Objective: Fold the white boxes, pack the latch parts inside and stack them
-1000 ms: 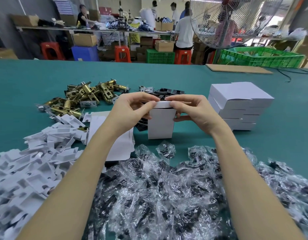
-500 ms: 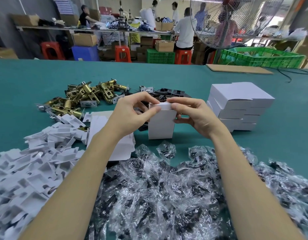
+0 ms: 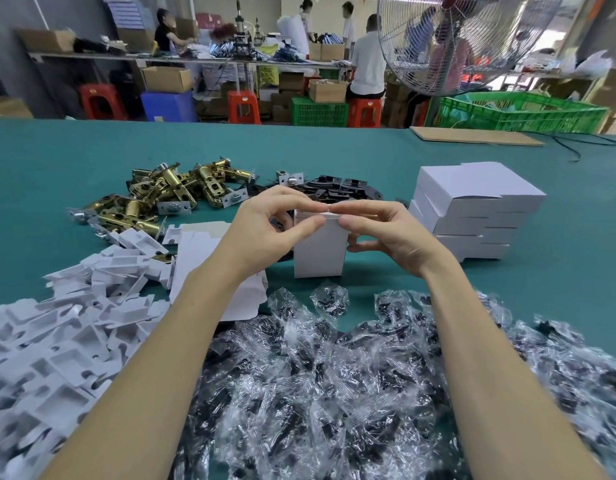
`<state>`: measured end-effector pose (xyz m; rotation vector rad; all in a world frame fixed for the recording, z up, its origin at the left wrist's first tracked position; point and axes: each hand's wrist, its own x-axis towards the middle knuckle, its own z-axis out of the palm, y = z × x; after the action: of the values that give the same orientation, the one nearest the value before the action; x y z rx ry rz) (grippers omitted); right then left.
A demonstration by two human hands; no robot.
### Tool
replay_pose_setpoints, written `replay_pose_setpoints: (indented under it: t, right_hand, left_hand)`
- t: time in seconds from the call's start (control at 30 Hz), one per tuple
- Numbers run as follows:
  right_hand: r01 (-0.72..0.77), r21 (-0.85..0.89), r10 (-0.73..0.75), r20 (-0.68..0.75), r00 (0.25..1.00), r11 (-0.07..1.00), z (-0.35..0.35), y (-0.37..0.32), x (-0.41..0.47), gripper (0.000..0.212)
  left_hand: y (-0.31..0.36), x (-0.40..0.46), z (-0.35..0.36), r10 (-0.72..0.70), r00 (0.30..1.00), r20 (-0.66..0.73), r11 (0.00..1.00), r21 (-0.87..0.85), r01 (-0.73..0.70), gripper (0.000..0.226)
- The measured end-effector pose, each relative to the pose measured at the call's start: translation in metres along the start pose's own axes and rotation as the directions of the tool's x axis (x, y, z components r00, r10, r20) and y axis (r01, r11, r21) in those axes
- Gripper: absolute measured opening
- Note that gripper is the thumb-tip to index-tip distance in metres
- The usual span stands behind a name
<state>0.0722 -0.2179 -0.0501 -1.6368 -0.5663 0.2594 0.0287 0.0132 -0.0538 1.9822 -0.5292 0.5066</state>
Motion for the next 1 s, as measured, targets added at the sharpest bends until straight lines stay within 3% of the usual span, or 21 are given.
replay_pose_setpoints:
  t: [0.23,0.43,0.63,0.73,0.8,0.87,0.93,1.0]
  right_hand:
    - [0.035,-0.097,-0.038,-0.03,0.999,0.995,0.002,-0.003,-0.001,0.022]
    - [0.067,-0.074,-0.072,-0.065,0.995,0.995,0.009,-0.005,0.004,0.022]
    - [0.086,-0.177,-0.111,-0.137,0.984,0.981,0.022,-0.011,0.011,0.013]
    - [-0.034,-0.084,0.017,-0.196,0.98,0.996,0.024,-0.008,0.014,0.028]
    - [-0.167,0.195,0.202,-0.177,0.963,0.966,0.02,0.001,0.013,0.046]
    - [-0.282,0.335,0.358,-0.191,0.914,0.899,0.016,0.013,0.013,0.057]
    - [-0.384,0.302,0.459,-0.241,0.855,0.873,0.016,0.021,0.012,0.06]
    - [-0.411,0.163,0.442,-0.272,0.855,0.897,0.02,0.026,0.013,0.051]
  left_hand:
    - [0.001,-0.003,0.002,-0.064,0.997,0.037,0.998,-0.027,0.065,0.029]
    - [0.005,0.004,-0.003,-0.261,0.963,0.061,0.965,0.014,0.261,0.036]
    - [0.014,0.007,-0.008,-0.432,0.889,0.154,0.892,-0.073,0.446,0.019]
    - [0.017,0.006,-0.004,-0.527,0.835,0.158,0.818,-0.172,0.549,0.02]
    - [0.019,0.007,-0.004,-0.6,0.789,0.13,0.758,-0.224,0.613,0.019]
    - [0.02,0.007,-0.005,-0.651,0.754,0.088,0.695,-0.332,0.638,0.014]
    - [0.023,0.008,-0.007,-0.672,0.739,0.05,0.643,-0.457,0.615,0.01]
    - [0.026,0.01,-0.008,-0.683,0.728,0.054,0.588,-0.551,0.592,0.01]
